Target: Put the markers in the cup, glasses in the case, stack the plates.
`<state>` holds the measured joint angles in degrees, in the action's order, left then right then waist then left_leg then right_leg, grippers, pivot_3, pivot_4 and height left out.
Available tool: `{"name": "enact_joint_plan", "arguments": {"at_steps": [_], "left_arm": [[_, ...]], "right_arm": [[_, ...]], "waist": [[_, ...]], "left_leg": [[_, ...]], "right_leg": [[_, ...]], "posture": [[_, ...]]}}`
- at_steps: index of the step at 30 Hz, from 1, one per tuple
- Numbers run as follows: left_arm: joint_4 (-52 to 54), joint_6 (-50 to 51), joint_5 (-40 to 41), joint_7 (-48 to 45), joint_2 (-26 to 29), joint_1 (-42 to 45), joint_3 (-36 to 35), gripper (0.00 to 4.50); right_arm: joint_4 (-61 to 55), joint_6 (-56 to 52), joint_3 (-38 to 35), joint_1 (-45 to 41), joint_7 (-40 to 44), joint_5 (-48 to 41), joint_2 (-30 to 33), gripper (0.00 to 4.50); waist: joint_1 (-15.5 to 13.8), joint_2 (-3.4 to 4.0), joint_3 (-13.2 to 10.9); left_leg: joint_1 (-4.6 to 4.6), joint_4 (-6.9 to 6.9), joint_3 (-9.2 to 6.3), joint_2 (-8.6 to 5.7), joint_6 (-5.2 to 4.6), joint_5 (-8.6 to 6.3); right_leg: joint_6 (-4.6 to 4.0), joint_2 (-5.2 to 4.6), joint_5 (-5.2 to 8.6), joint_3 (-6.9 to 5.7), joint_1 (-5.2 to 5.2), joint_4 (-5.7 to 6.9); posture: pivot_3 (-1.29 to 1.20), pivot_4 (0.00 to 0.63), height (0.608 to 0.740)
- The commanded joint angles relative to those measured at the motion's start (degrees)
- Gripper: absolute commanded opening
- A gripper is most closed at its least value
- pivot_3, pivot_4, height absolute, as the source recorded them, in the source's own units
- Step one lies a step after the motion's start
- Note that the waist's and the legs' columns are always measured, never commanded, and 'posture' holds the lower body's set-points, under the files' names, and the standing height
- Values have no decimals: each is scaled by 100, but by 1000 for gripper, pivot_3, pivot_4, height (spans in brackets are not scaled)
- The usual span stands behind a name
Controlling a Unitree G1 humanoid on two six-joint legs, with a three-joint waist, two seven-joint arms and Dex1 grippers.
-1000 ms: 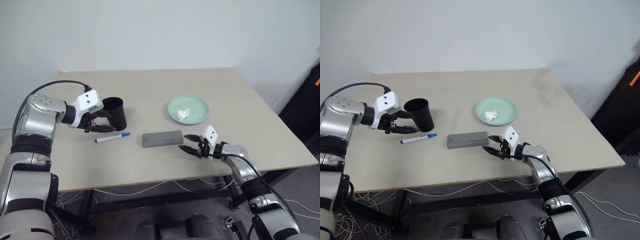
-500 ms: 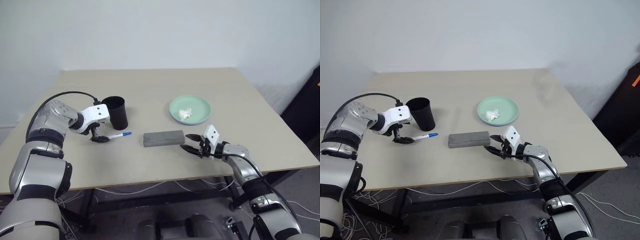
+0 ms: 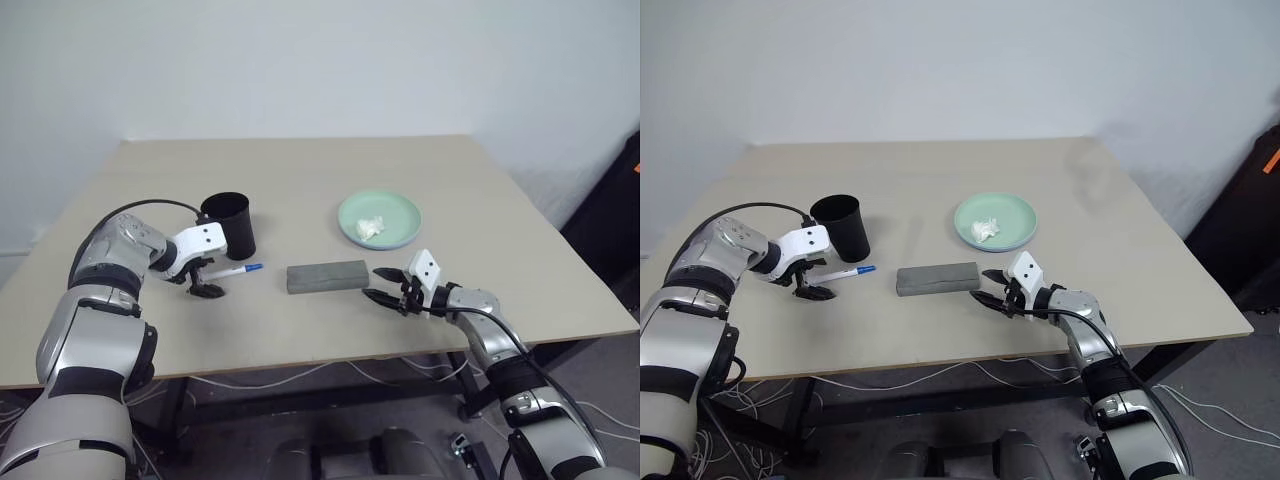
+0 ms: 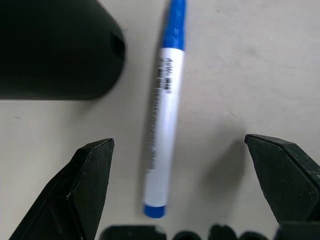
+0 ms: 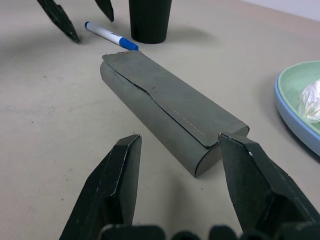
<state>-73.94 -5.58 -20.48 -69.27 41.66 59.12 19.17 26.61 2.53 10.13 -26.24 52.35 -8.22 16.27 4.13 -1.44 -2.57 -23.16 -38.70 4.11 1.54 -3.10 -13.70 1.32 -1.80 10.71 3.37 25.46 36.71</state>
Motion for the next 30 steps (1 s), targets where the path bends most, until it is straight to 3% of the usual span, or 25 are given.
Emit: {"name": "enact_joint_plan", "arguments": {"at_steps": [1,23,26,30], "left_arm": [[-29,156,7,-207,-35,170,-67,4457],[-107,420,-124,-1088,-71,305,-39,4457],[-94,369,-158,-1031,-51,227,-19,3878],[-85,242,-246,-825,-26,157,35,2495]], "right_arm": [[-227,19,-73,-66,-17,-40,-14,2655],[-566,-126,-138,221,-220,-75,18,2655],[-506,-113,-122,150,-210,-63,-8,2655],[-466,-97,-119,116,-188,-58,-15,2655]], "waist": [[-1,0,0],[1,-1,0],[1,-1,0],[1,-1,0]], "left_leg": [[2,0,0,0,0,0],[0,-6,-3,0,-1,0],[0,-8,-3,1,-1,0],[0,-9,-4,1,-1,0]], "right_leg": [[0,0,0,0,-2,0],[0,0,0,-1,-3,1],[0,0,0,-1,-3,2],[1,0,0,-1,-4,4]], "posture": [[0,0,740],[0,0,740],[0,0,740],[0,0,740]]}}
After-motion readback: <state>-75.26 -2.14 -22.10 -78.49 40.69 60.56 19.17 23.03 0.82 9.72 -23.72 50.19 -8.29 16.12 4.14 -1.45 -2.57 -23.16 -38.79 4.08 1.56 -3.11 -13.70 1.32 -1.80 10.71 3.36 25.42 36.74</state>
